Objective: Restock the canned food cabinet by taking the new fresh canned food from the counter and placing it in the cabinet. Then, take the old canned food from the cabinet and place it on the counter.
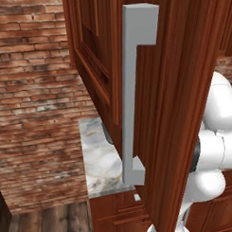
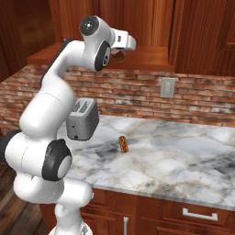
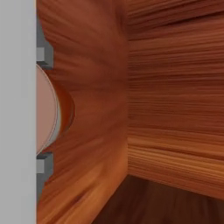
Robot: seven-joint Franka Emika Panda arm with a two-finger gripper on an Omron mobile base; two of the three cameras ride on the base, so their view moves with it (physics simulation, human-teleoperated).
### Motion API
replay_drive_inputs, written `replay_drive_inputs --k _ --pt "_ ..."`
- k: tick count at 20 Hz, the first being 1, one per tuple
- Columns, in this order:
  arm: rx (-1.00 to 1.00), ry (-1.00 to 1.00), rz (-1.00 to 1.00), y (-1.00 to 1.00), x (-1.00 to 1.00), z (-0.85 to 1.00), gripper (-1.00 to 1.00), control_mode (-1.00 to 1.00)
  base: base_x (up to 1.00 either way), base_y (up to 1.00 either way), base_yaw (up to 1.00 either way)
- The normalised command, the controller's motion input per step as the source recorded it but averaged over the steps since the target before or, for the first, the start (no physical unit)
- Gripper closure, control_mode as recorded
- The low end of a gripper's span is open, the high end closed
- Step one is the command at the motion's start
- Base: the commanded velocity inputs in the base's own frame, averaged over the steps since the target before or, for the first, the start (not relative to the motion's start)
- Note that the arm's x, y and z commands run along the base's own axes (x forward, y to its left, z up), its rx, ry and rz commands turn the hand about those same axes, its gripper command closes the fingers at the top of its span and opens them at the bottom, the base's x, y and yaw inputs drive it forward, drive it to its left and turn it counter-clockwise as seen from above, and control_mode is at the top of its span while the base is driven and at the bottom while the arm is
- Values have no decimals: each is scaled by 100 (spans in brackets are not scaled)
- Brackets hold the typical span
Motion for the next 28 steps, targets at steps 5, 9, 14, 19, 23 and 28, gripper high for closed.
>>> replay_drive_inputs --k 5,9,14,19,23,28 --pt "0 8 0 -17 46 -28 100 -100 0 0 0" --pt "0 -1 0 -9 28 -13 -100 -100 0 0 0" --pt "0 -2 0 0 31 -11 -100 -100 0 0 0" --pt "0 -2 0 0 32 -7 -100 -100 0 0 0" --pt "0 -2 0 0 38 -1 -100 -100 0 0 0" --pt "0 -2 0 0 18 0 -100 -100 0 0 0"
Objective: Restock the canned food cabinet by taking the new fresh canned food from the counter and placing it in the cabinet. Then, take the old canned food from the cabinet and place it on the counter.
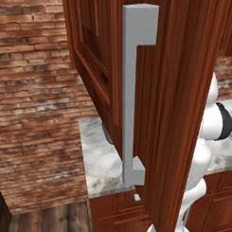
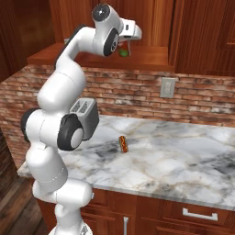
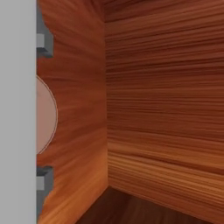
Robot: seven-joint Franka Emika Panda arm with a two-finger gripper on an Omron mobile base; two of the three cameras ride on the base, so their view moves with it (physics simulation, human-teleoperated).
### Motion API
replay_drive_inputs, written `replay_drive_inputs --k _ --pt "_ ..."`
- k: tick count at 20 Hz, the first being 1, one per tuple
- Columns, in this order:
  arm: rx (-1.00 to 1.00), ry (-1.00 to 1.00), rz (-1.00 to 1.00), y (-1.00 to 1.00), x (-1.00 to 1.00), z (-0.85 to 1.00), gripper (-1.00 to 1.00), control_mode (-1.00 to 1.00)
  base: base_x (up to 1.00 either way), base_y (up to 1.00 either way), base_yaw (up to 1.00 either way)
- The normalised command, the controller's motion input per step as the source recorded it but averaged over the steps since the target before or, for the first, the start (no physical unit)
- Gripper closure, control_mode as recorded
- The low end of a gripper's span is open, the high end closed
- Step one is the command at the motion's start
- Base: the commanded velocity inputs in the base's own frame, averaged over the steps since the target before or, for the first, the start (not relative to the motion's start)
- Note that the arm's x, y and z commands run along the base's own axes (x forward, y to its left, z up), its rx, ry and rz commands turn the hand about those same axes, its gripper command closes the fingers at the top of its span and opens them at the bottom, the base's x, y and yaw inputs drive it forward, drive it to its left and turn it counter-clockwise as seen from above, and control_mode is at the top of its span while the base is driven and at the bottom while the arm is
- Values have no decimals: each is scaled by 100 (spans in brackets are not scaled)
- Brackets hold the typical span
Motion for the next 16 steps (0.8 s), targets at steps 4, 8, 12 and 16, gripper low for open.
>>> replay_drive_inputs --k 4,8,12,16 --pt "0 -2 0 0 0 0 -100 -100 0 0 0" --pt "0 -8 0 0 -13 5 -100 -100 0 0 0" --pt "0 -21 1 17 -60 5 -100 -100 0 0 0" --pt "0 -18 8 52 -69 0 -100 -100 0 0 0"
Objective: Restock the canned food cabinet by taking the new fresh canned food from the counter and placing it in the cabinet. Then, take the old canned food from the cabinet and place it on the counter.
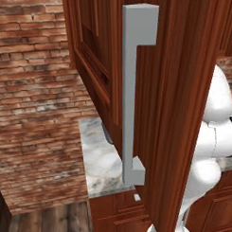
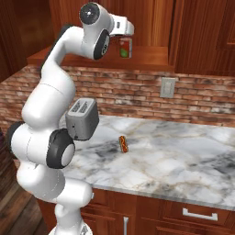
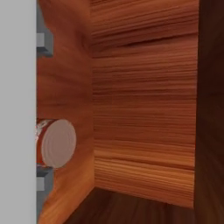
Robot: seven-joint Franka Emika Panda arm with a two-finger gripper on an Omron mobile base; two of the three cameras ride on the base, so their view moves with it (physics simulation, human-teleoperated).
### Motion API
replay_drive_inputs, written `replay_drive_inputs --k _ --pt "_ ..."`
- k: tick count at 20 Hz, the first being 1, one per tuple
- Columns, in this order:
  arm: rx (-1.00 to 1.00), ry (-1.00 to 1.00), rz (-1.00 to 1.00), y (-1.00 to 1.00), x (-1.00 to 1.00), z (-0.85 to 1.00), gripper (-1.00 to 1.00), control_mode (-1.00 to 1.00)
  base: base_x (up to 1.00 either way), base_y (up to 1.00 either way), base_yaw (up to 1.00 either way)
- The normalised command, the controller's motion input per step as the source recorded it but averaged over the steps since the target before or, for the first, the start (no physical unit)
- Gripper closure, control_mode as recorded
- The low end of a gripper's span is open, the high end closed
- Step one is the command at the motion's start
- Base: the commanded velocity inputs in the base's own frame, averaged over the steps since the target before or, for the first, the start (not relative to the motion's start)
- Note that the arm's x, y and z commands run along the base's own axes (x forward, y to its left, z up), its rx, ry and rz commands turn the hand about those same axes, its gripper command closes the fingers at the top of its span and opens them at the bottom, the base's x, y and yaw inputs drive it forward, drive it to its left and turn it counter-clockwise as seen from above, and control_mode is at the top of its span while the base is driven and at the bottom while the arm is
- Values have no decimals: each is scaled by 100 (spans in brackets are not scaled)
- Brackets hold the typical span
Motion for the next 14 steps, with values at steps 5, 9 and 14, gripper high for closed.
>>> replay_drive_inputs --k 5,9,14 --pt "0 -2 11 62 -22 2 -100 -100 0 0 0" --pt "0 5 15 76 -21 0 -100 -100 0 0 0" --pt "0 20 13 66 -1 0 -100 -100 0 0 0"
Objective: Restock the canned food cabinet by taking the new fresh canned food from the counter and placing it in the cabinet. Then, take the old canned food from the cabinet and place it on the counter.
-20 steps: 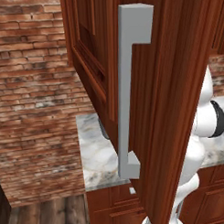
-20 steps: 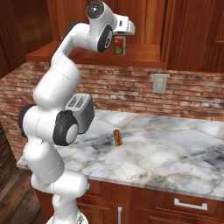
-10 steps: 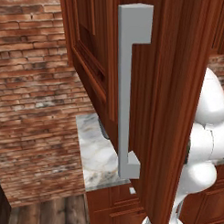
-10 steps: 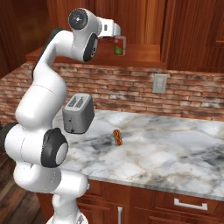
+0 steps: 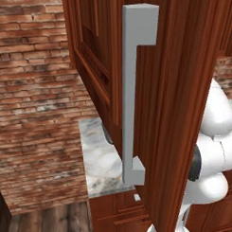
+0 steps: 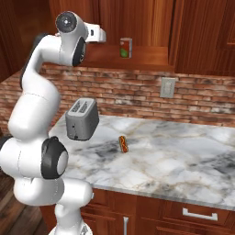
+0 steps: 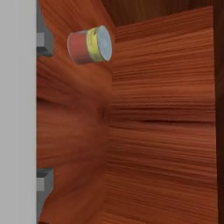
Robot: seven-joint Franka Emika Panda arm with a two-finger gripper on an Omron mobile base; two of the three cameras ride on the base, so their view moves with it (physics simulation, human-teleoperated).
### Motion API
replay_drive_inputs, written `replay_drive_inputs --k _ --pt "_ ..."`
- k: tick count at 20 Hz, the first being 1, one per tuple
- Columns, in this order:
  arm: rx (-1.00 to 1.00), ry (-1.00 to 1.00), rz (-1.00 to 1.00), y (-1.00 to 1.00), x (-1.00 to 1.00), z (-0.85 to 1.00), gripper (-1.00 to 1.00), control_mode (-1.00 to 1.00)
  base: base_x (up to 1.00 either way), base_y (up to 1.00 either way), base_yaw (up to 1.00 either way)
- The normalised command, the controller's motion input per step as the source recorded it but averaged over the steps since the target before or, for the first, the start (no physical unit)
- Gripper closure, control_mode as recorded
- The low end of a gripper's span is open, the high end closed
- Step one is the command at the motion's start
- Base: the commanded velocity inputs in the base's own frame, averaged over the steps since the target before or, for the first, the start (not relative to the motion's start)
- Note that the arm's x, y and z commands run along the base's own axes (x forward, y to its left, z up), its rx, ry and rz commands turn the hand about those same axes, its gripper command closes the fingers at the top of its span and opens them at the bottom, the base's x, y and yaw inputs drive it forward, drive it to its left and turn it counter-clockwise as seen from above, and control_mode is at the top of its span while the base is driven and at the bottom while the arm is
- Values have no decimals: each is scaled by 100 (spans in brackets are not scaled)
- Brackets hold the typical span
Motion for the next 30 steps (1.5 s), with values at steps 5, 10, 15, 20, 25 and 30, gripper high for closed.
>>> replay_drive_inputs --k 5,10,15,20,25,30 --pt "0 27 14 61 0 -4 -100 -100 0 0 0" --pt "-1 5 10 39 1 -13 -100 -100 0 0 0" --pt "-9 0 0 35 21 -26 -100 -100 0 0 0" --pt "-8 0 0 34 37 -24 -100 -100 0 0 0" --pt "-4 0 0 15 37 -8 -100 -100 0 0 0" --pt "-2 0 0 6 30 -4 -100 -100 0 0 0"
